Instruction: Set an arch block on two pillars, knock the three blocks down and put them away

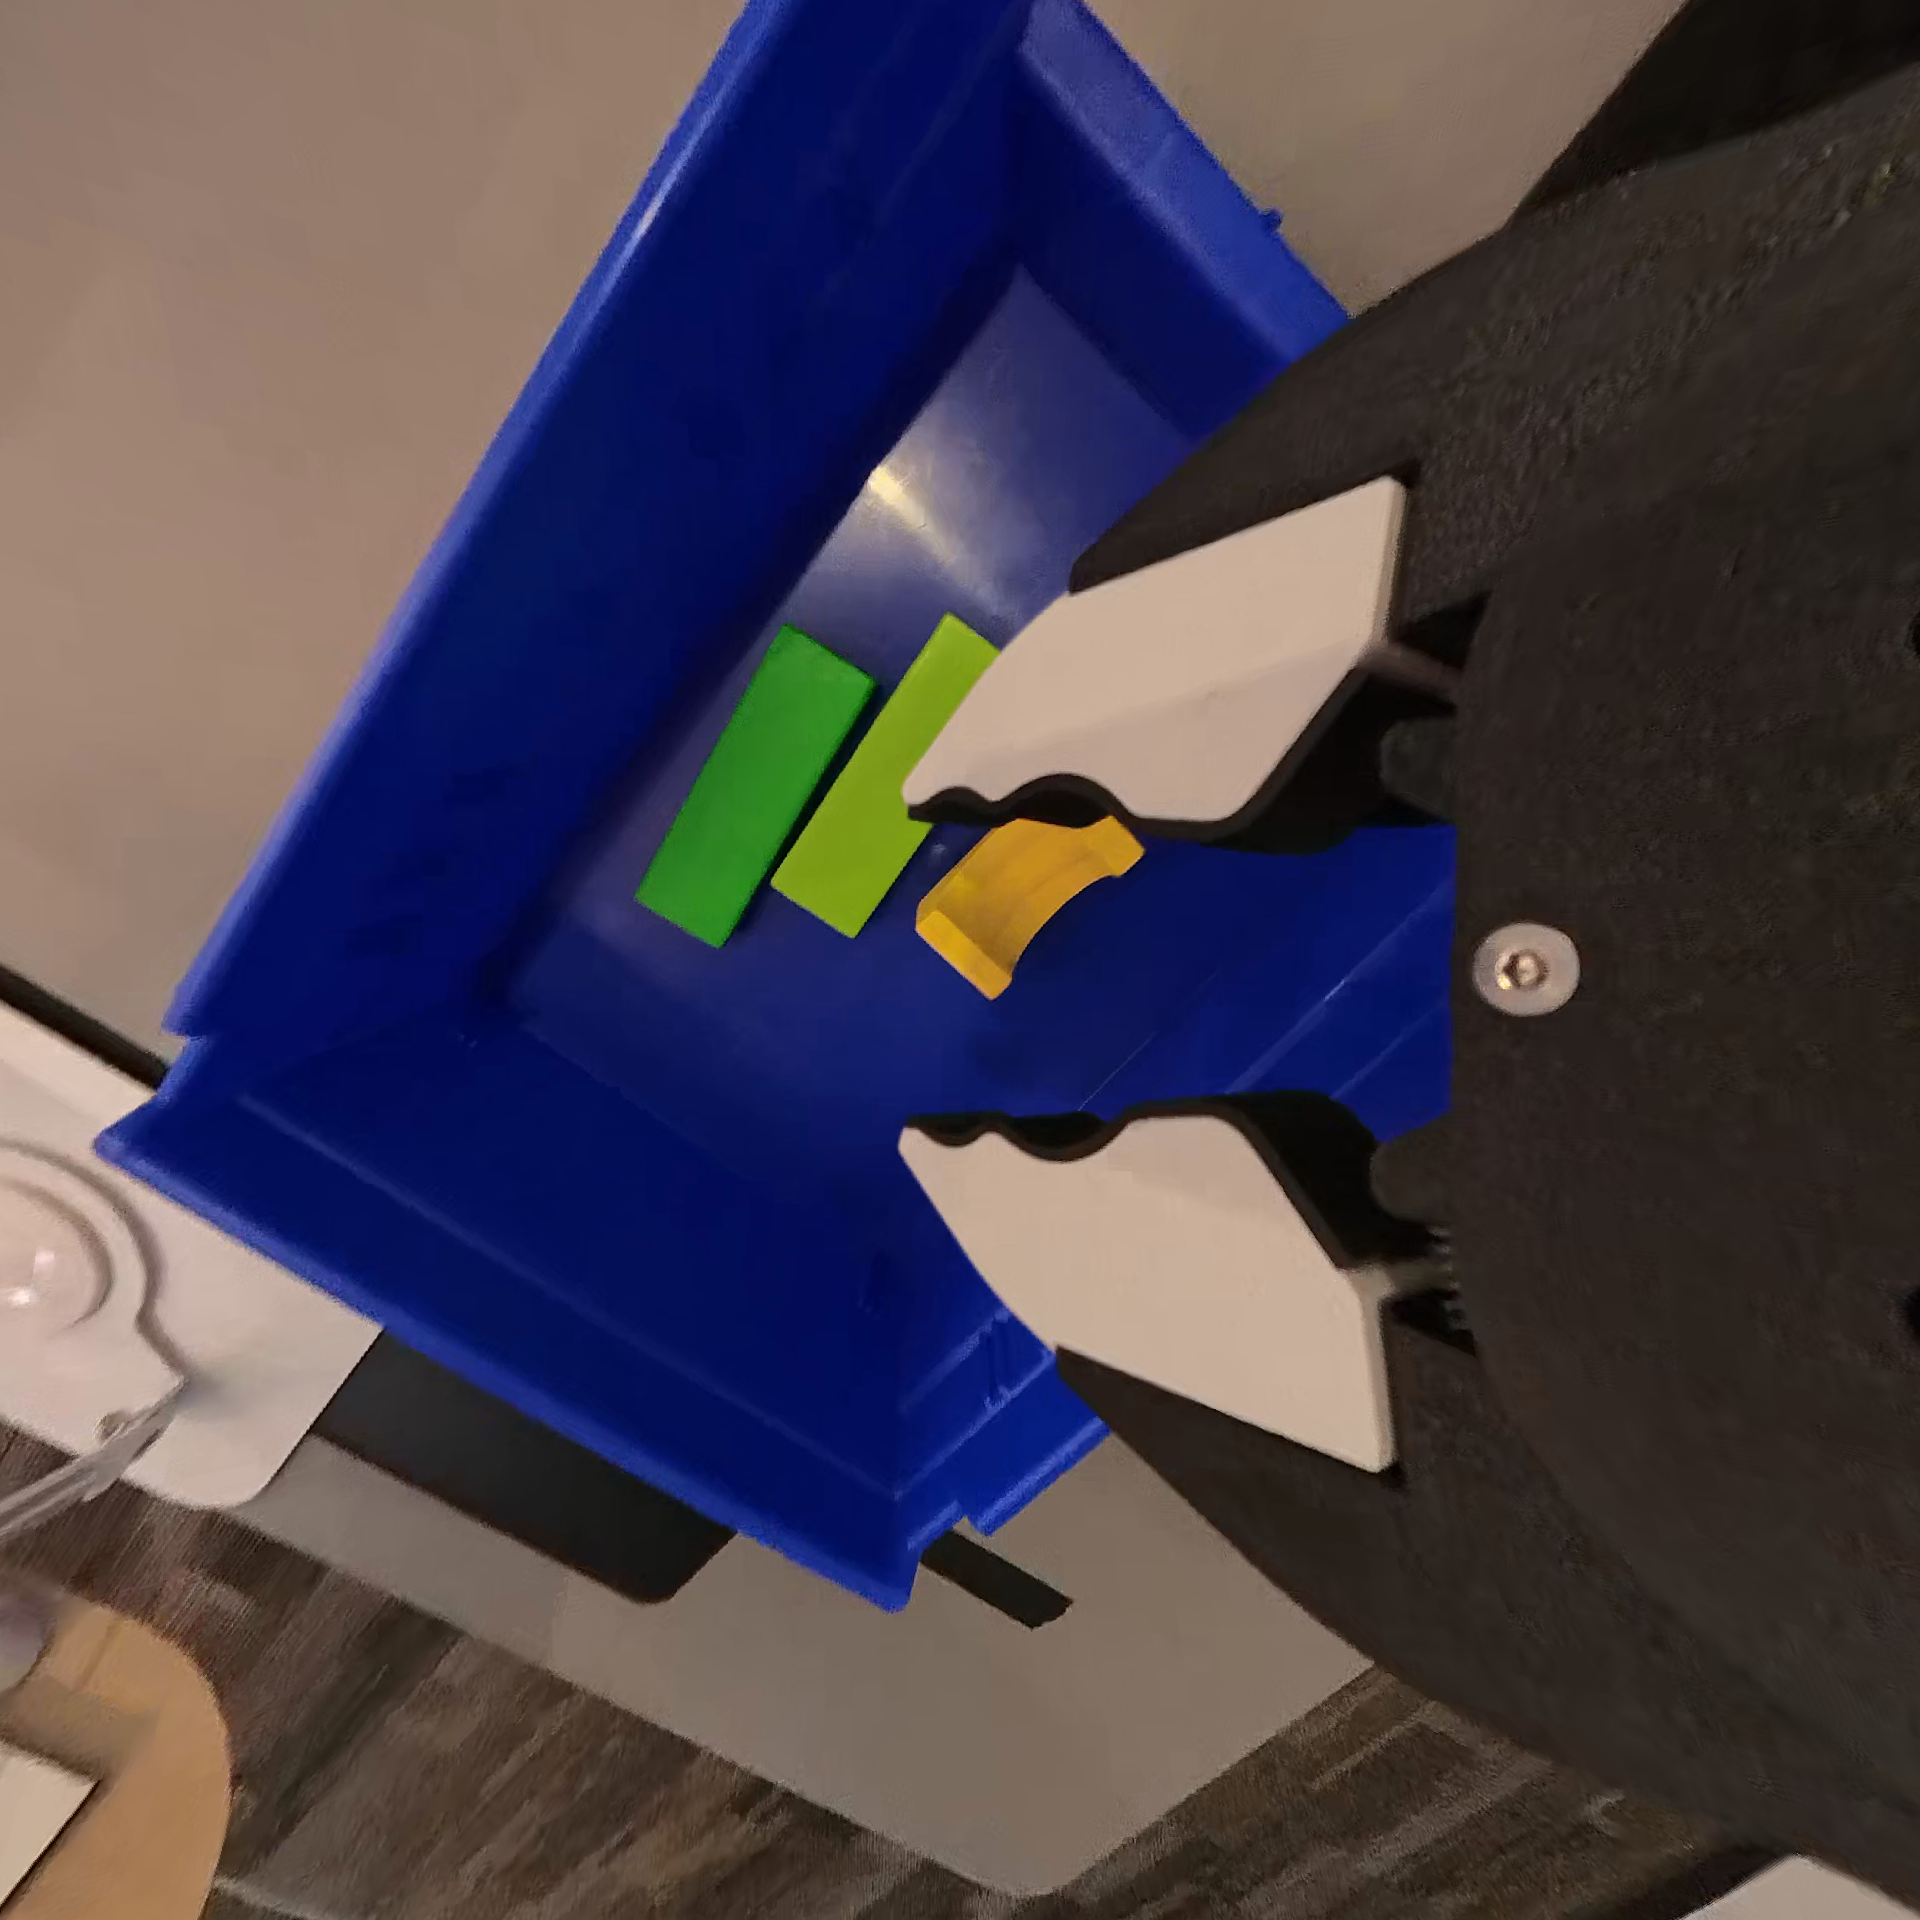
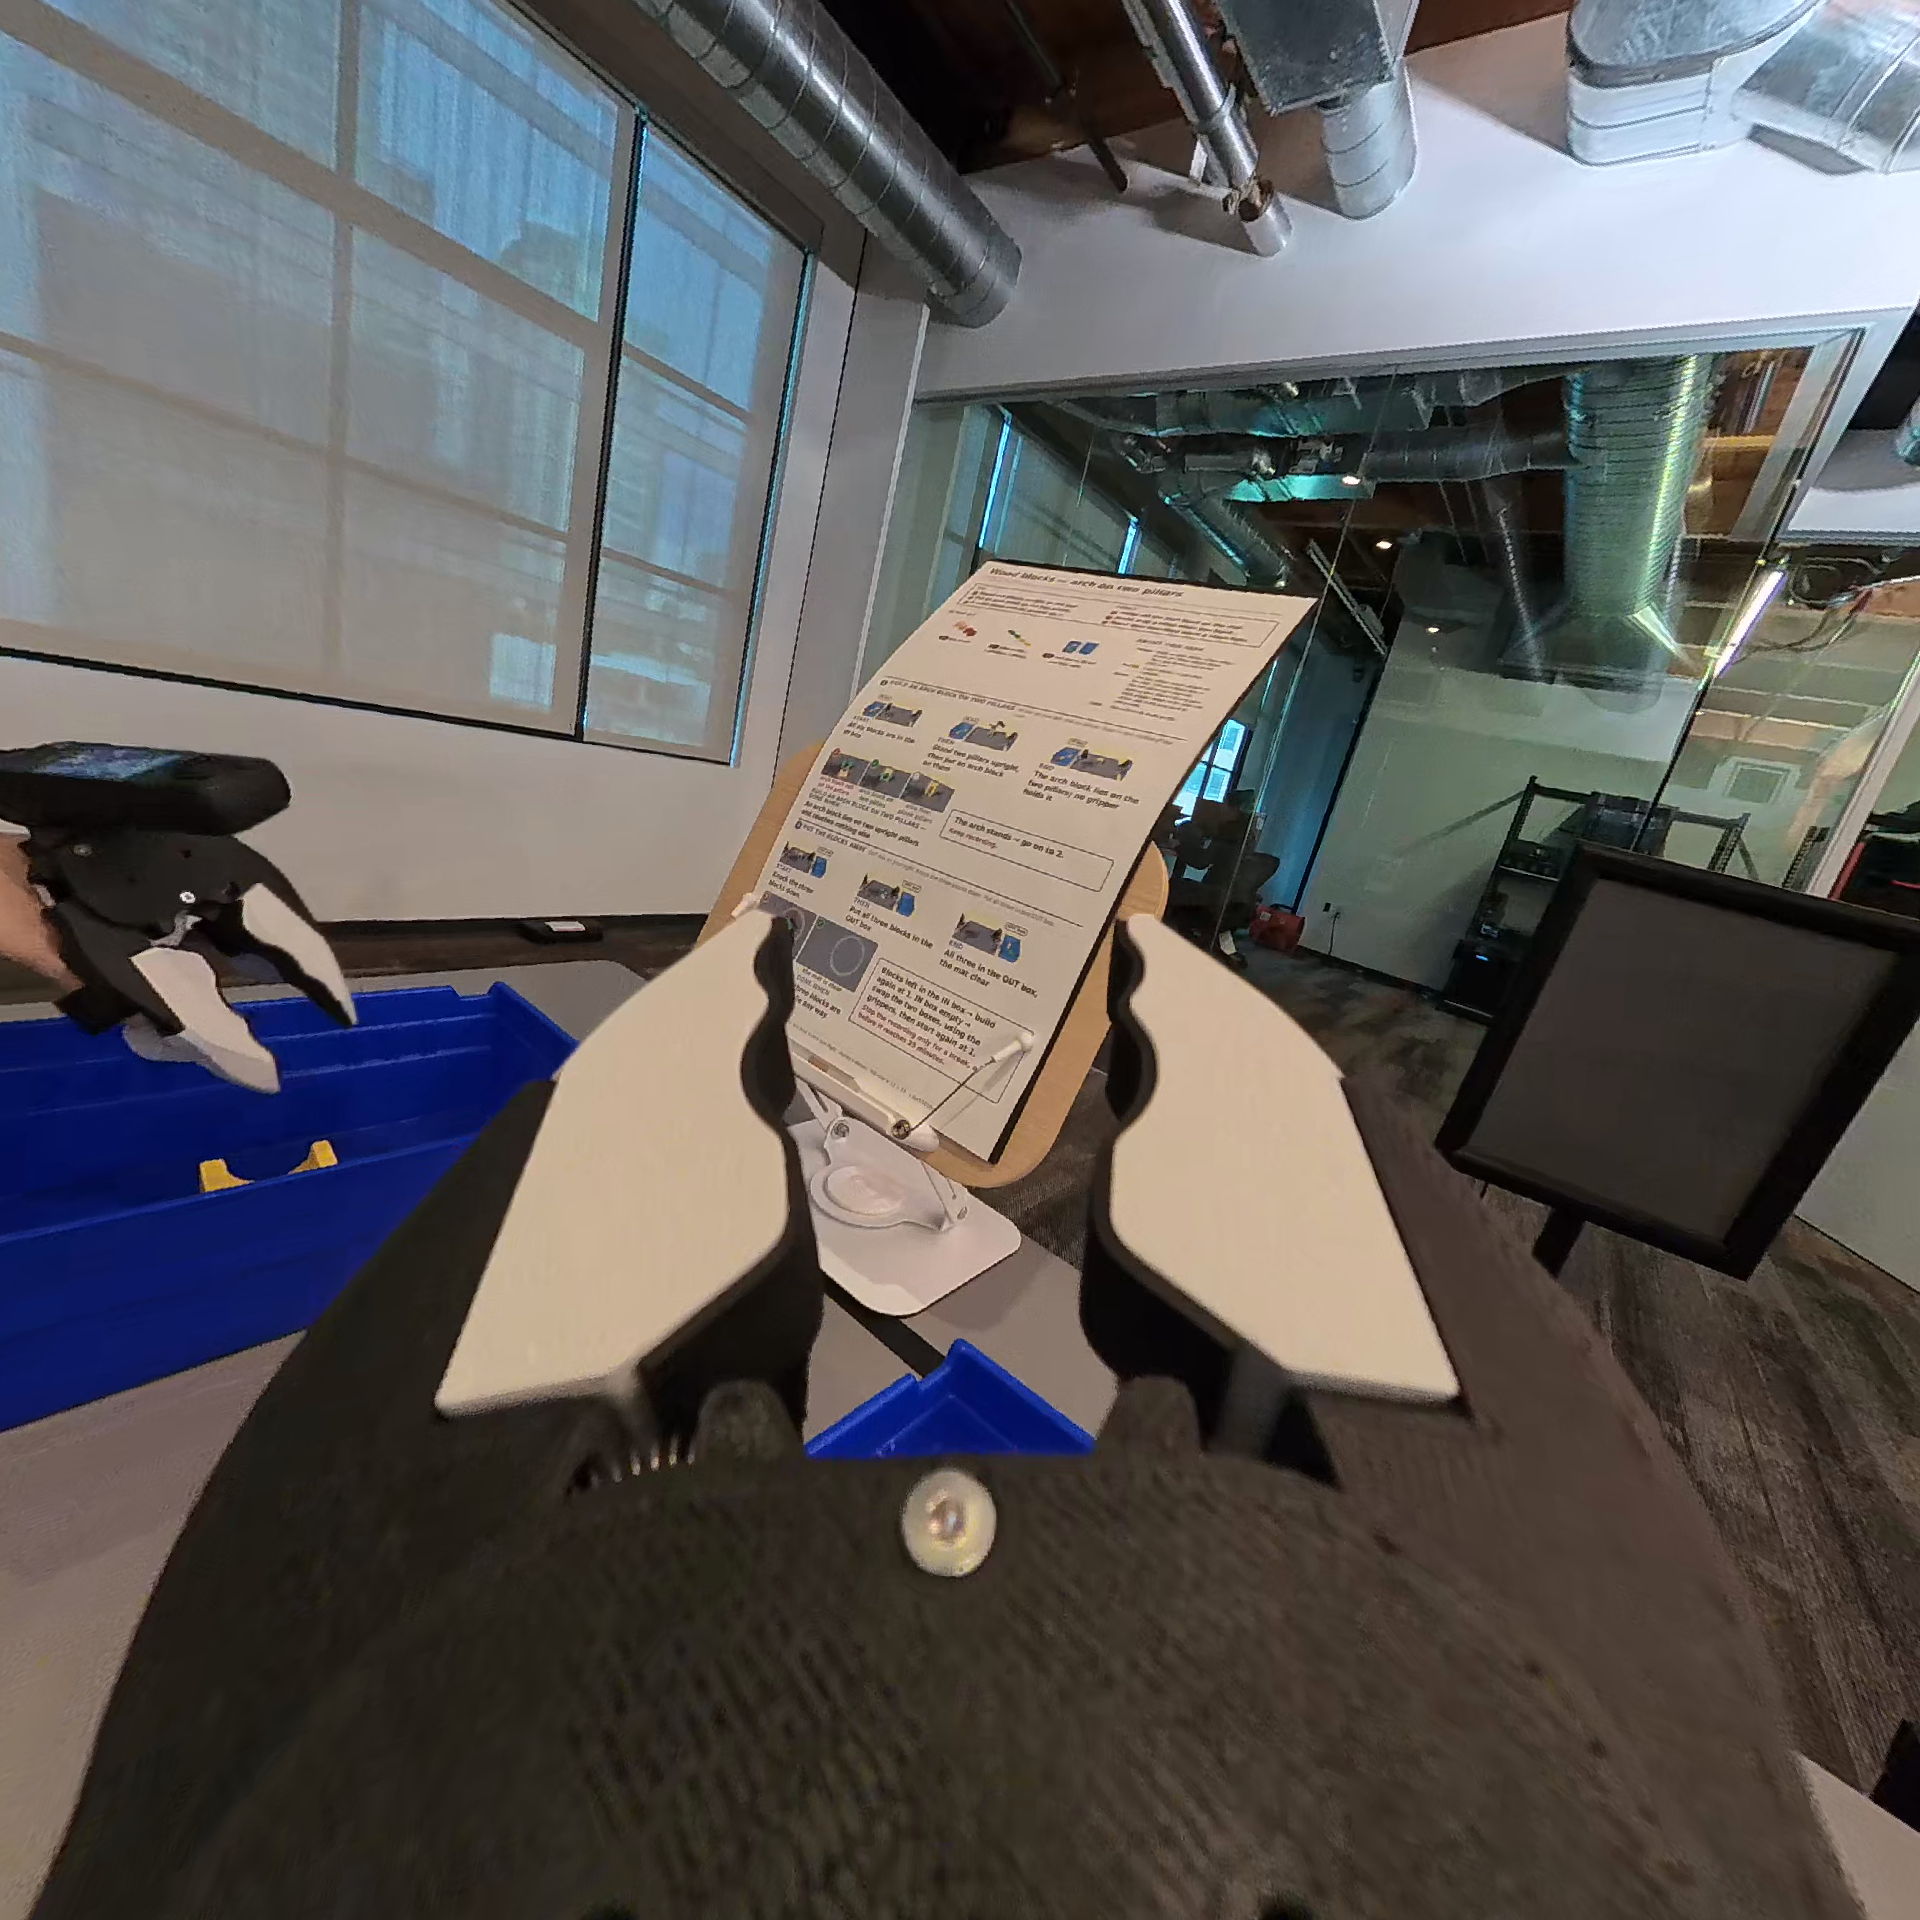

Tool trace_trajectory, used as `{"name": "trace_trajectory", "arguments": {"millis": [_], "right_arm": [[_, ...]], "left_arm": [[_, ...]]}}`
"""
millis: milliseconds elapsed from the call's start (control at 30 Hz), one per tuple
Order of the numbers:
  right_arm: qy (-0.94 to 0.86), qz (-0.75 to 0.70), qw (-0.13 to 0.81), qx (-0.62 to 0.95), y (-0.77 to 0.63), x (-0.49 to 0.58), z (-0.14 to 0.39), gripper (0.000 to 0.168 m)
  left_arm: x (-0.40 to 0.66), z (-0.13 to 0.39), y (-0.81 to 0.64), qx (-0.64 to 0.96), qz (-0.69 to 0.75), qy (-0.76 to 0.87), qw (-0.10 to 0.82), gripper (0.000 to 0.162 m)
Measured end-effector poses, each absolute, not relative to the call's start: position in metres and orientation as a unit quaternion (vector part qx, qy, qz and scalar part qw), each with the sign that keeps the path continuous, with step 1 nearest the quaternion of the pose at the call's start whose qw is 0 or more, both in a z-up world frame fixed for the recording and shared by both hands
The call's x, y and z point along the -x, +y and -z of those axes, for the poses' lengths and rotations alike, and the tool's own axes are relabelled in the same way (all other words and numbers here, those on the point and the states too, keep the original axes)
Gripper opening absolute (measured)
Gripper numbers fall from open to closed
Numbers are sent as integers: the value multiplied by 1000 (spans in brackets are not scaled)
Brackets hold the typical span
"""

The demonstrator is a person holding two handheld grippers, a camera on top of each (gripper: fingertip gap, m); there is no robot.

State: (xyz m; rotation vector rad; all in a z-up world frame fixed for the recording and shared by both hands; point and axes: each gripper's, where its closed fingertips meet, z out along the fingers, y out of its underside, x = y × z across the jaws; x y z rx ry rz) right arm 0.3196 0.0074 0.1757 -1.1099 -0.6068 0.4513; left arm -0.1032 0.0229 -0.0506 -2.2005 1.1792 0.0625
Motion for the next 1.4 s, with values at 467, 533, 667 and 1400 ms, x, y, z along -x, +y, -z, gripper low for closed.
{"name": "trace_trajectory", "arguments": {"millis": [467,533,667,1400], "right_arm": [[-292,-198,769,533,13,-315,-167,59],[-292,-190,759,550,18,-314,-161,59],[-271,-80,672,685,51,-345,-114,58],[-51,0,158,986,39,-461,99,11]], "left_arm": [[121,84,-4,831,-53,513,207,55],[118,87,-5,825,-58,525,200,54],[130,86,6,835,-95,502,203,53],[228,98,39,955,-122,194,189,49]]}}
